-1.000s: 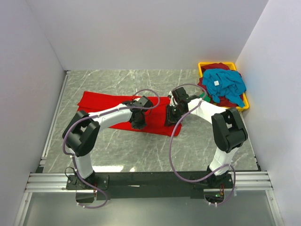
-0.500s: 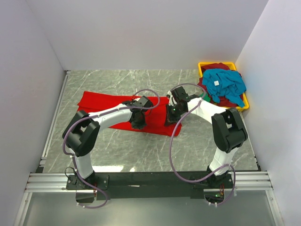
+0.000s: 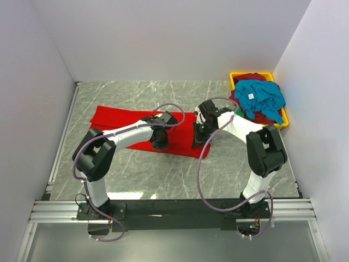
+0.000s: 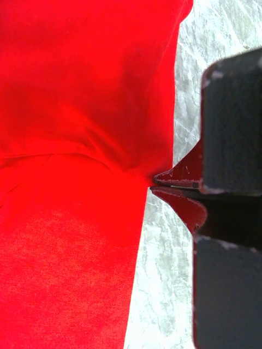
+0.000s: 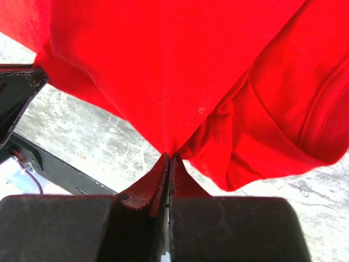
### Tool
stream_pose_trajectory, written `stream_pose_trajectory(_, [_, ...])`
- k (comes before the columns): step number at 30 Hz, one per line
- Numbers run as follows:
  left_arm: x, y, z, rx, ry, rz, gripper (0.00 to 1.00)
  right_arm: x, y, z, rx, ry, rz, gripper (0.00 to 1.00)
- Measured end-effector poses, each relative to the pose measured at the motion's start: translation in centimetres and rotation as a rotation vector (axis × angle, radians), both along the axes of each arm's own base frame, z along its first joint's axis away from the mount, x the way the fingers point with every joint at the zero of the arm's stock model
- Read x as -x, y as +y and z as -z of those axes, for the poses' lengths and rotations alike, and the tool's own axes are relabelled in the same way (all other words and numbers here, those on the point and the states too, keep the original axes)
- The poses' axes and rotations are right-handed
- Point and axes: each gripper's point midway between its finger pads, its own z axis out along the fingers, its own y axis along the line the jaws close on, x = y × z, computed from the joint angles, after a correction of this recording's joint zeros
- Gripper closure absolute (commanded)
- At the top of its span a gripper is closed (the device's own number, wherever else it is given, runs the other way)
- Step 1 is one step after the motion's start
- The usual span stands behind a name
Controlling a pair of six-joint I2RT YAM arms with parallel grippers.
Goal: Fold and stack the t-shirts
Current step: Fold the tshirt
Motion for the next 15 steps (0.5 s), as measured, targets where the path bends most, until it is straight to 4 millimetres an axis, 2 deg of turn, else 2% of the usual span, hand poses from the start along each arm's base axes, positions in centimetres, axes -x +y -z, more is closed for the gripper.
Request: stream_pose_trajectory(15, [0.52,0.59,-0.25,-0.004,0.009,-0.013,1.0,0.28,-0.13,-0.7,0.01,0.021,0.003,1.0])
